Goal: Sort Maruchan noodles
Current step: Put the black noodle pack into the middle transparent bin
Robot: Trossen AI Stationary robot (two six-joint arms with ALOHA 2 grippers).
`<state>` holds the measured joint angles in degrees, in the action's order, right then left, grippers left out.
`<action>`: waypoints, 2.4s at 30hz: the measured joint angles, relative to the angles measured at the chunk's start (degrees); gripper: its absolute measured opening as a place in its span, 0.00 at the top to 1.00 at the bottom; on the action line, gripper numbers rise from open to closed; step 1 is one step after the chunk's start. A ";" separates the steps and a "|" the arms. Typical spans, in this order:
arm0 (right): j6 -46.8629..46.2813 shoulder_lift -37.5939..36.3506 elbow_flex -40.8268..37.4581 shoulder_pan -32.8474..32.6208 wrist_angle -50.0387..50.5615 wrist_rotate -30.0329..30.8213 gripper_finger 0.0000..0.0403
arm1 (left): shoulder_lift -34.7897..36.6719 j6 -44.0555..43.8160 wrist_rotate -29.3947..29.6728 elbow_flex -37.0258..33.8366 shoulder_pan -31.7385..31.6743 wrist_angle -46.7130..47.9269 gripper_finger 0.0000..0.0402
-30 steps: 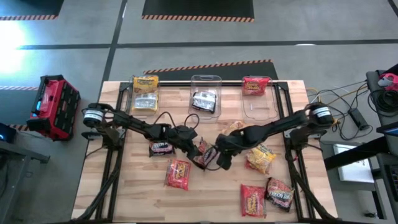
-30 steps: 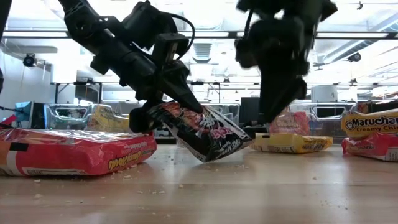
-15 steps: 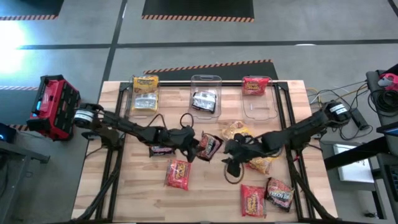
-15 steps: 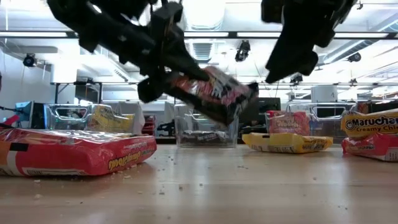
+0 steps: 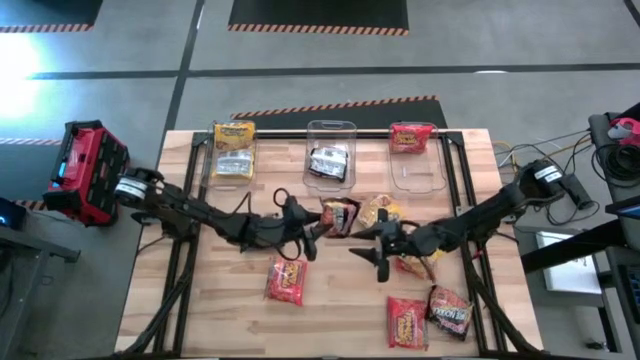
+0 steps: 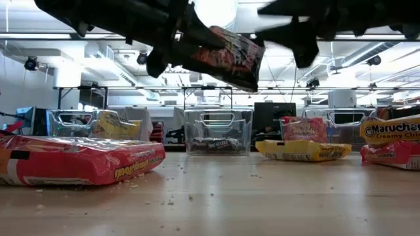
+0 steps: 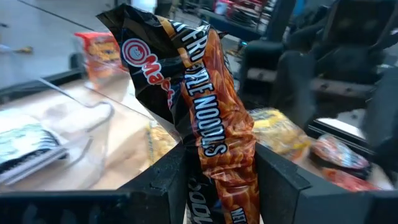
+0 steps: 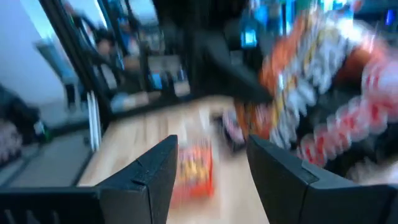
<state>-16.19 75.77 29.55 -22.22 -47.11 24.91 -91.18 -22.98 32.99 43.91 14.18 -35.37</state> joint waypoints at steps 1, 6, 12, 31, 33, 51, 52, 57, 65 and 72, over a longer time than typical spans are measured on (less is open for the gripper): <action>0.83 0.08 -0.15 0.18 -2.52 0.35 0.55 | -0.10 0.01 1.35 -0.11 0.20 -0.06 0.68; 2.76 -0.48 -0.29 0.19 -4.01 2.95 0.55 | -0.50 0.00 4.67 -0.34 0.36 -0.34 0.67; 0.15 2.90 1.08 0.35 -3.57 17.62 0.55 | -0.66 -1.52 13.64 -0.54 1.38 -1.71 0.67; -16.79 -11.18 13.88 14.31 51.16 2.95 0.44 | -0.59 1.51 14.49 -0.84 3.41 -3.14 0.67; -18.34 -12.34 14.11 16.69 52.43 -2.87 0.40 | -0.59 1.52 14.57 -0.84 3.41 -3.59 0.67; -9.69 -12.15 14.11 22.45 42.33 -20.36 0.31 | -0.59 5.22 14.53 -0.88 2.88 -15.18 0.67; -9.43 -12.17 14.11 22.43 41.83 -20.46 0.31 | -0.59 5.83 14.49 -0.88 2.88 -15.98 0.67; -6.73 -12.22 14.09 22.39 39.01 -20.72 0.30 | -0.59 7.67 11.97 -0.88 2.86 -18.96 0.67; -2.56 -11.89 14.09 22.49 31.53 -25.53 0.30 | -0.59 7.78 8.13 -0.86 2.01 -22.28 0.67; -0.37 -11.89 14.09 22.51 28.80 -25.12 0.36 | -0.59 7.76 6.45 -0.86 1.28 -23.53 0.67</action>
<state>-16.56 63.88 43.64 0.30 -18.31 -0.21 -91.77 -15.23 39.44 43.05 15.46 -58.91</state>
